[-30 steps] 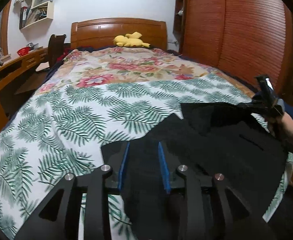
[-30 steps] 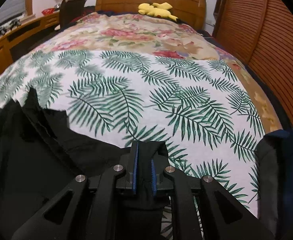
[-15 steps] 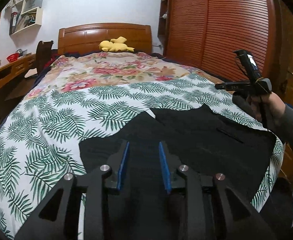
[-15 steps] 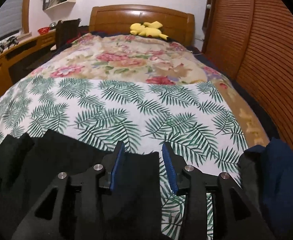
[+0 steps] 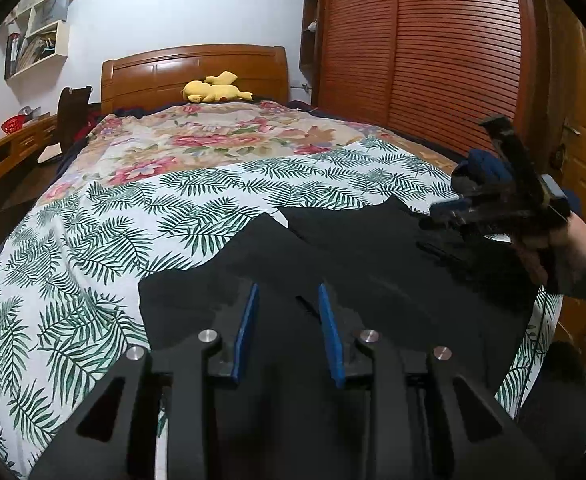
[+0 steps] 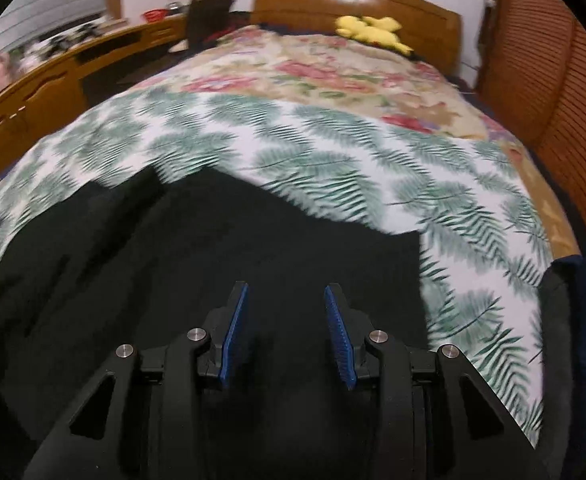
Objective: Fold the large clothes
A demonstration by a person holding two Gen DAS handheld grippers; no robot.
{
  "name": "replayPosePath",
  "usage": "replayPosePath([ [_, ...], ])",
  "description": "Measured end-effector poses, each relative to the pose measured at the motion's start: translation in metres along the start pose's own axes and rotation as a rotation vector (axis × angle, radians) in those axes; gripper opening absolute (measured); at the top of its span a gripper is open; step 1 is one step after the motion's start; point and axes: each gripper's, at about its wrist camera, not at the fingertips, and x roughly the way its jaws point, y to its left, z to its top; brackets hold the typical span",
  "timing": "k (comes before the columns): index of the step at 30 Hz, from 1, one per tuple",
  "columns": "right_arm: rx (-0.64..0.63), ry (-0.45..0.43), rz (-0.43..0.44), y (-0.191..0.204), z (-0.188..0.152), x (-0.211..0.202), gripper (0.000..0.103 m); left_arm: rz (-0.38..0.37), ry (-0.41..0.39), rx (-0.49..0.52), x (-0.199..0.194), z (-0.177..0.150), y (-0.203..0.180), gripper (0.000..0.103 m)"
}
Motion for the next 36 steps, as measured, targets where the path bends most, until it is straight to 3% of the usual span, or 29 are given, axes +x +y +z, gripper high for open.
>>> replayPosePath([
  [3, -0.015, 0.012, 0.062, 0.025, -0.017, -0.009, 0.039, -0.005, -0.002, 0.006, -0.002, 0.0, -0.004, 0.03],
  [9, -0.049, 0.04, 0.102, 0.059, -0.052, -0.019, 0.039, -0.007, 0.0, 0.019, -0.004, -0.003, -0.011, 0.031],
  [13, -0.059, 0.085, 0.082, 0.065, -0.071, 0.001, 0.039, -0.008, 0.004, 0.023, -0.006, -0.007, -0.017, 0.031],
  [17, -0.013, 0.066, 0.092, 0.063, -0.08, 0.008, 0.039, -0.01, 0.006, 0.024, -0.009, -0.013, -0.024, 0.031],
  [28, -0.027, 0.053, 0.057, 0.06, -0.098, -0.046, 0.04, -0.031, 0.008, 0.051, -0.027, -0.023, -0.055, 0.032],
  [32, 0.017, 0.093, 0.054, 0.056, -0.116, -0.046, 0.04, -0.036, 0.011, 0.059, -0.03, -0.026, -0.064, 0.032],
  [36, 0.028, 0.069, 0.04, 0.059, -0.123, -0.043, 0.04, -0.047, 0.02, 0.055, -0.031, -0.031, -0.073, 0.033],
])
